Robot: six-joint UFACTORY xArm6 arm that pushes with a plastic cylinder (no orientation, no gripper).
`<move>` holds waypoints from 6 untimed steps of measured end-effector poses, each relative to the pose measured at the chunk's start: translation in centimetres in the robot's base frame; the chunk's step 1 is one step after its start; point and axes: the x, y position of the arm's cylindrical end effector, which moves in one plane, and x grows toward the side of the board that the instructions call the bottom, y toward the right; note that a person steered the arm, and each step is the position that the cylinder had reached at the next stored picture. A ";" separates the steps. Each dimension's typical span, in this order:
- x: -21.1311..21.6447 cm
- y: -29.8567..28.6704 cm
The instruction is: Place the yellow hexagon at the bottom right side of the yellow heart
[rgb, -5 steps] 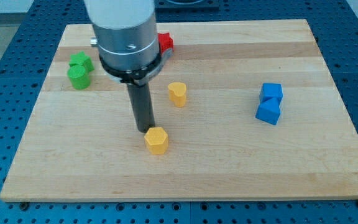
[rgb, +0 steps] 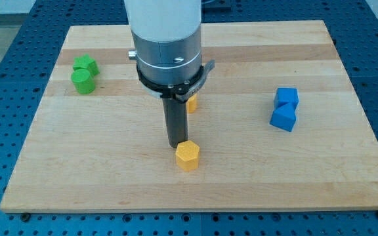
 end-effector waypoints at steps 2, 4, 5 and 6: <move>-0.7 -1.3; 1.2 -4.5; 2.9 0.4; 3.0 2.7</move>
